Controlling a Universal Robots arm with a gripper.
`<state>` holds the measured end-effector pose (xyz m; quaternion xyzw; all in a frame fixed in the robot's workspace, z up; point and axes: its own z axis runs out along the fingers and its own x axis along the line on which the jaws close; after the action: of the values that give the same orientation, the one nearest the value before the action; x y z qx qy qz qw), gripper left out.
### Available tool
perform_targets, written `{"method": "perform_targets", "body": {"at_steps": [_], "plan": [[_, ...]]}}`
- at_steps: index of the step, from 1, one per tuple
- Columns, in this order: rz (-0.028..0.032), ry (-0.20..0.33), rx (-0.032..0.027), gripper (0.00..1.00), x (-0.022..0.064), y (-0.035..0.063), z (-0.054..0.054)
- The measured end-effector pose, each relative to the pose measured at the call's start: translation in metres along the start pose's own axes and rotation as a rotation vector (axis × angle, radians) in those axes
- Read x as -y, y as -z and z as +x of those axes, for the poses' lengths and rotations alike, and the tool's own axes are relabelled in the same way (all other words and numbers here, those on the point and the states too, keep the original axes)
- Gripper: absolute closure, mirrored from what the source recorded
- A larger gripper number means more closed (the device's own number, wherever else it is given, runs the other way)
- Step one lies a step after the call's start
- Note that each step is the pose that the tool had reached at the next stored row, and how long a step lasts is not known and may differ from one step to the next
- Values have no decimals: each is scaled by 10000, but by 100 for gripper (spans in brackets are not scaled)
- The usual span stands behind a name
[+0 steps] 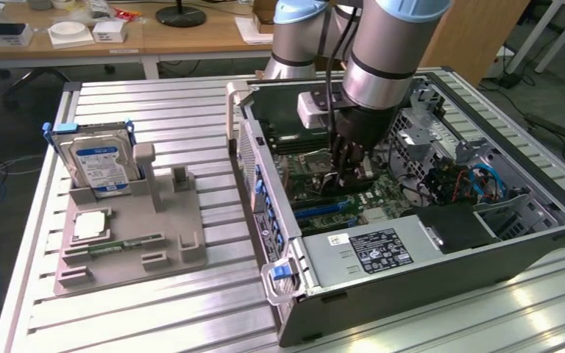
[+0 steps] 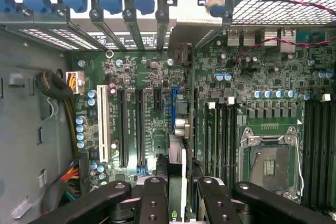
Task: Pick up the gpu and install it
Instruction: 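Insert the gpu into the slot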
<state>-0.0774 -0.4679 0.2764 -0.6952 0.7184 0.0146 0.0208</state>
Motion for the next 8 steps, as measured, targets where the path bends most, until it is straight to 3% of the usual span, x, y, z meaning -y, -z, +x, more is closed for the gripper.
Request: {"method": "perform_targets", "body": {"at_steps": [8], "plan": [[-1,-1,-1,74,-43,-104,7]]}}
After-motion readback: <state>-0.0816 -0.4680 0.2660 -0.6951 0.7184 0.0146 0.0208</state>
